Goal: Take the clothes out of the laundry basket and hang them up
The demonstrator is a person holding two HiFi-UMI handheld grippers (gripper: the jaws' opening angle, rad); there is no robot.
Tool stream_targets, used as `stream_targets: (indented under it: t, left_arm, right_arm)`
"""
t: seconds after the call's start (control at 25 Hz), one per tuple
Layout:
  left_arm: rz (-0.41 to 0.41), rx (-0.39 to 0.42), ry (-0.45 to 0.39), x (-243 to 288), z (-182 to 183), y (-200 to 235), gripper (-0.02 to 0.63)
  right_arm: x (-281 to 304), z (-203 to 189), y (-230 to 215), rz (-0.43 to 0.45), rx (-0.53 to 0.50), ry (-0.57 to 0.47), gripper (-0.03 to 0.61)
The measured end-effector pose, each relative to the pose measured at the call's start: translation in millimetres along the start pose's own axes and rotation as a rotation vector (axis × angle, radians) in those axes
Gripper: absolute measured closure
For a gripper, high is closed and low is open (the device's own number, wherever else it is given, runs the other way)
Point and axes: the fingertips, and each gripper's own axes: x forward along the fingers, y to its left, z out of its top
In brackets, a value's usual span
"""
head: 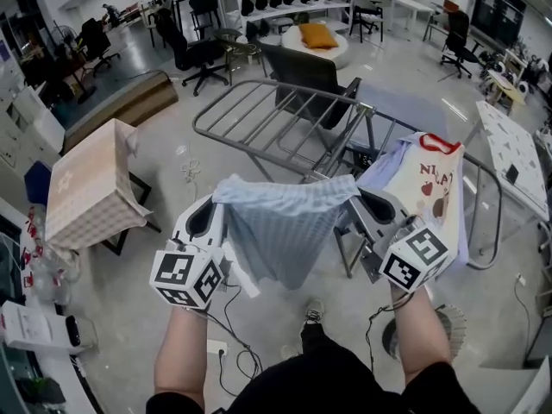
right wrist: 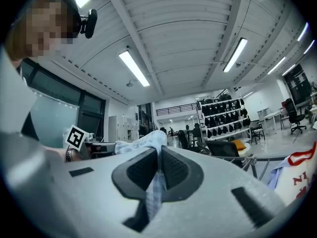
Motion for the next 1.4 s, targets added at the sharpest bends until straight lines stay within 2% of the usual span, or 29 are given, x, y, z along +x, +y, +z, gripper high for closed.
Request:
stream_targets:
  t: [0.28, 0.52, 0.64, 0.96, 1.4]
  left_arm:
    - [0.035, 0.039, 0.004, 73.2, 12.2, 18.7, 0.600]
    - [0.052, 0.044, -0.030, 115.7, 27.4, 31.0, 0.600]
    - [0.034, 0.054, -0.030, 137.9, 32.9, 34.0, 0.600]
    - [-0.071, 0.044, -0.056, 208.9, 38.4, 56.9, 0.600]
    - [-0.329, 0.004, -0.070, 319.2, 46.5, 113.1, 0.600]
  right_arm:
    - [49.7, 4.3, -67.1, 0.032, 0.038, -0.020, 0.563]
    - [78.1, 21.1, -100.1, 0.051, 0.008, -0.037, 0.564]
    - [88.2, 30.6, -115.8, 0.033, 0.001, -0.049, 0.563]
    - [120.0, 38.7, -154.9, -0.087, -0.018, -0.059, 0.564]
    - [184.1, 54.0, -186.4, -0.367, -0.068, -0.064, 0.563]
